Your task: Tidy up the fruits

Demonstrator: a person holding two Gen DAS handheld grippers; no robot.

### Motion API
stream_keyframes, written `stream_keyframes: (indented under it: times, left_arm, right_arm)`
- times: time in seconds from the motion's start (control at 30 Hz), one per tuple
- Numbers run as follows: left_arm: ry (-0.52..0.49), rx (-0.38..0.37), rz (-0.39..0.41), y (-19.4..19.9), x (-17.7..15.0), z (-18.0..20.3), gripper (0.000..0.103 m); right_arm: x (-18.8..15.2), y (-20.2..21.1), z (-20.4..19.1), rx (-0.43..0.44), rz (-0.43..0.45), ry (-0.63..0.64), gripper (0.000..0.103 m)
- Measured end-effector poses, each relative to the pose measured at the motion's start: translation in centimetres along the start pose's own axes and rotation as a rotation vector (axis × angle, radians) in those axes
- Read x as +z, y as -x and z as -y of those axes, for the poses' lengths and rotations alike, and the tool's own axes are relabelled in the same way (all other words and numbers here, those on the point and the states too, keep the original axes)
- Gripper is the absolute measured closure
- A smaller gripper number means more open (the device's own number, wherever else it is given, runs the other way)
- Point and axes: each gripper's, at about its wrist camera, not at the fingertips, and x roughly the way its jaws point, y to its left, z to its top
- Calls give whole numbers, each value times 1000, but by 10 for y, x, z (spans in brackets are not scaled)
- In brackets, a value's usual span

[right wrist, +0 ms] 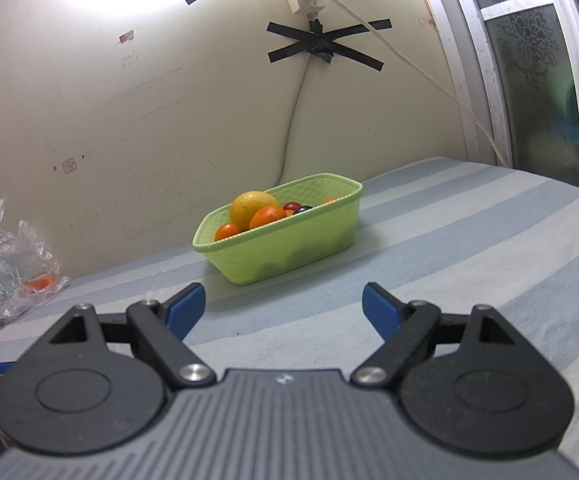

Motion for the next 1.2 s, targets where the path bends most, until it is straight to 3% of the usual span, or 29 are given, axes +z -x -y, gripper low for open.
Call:
stream_keyframes:
  times: [0.2,0.43,0.73,1.2]
  left_arm:
    - [0,-15,-11,5,2,-1,0]
    - [-4,-59,13,37,8,4,0]
    - [15,-66,-22,62,12,0,0]
    - [42,-81,-37,74,13,-10,0]
  right_arm:
    - [3,6,-4,-5,-58,11,16]
    - [10,31,-4,-6,-82,9,15]
    - [18,40,-5,8,-152,-14,15]
    - [22,45,-23,19,-148,47,12]
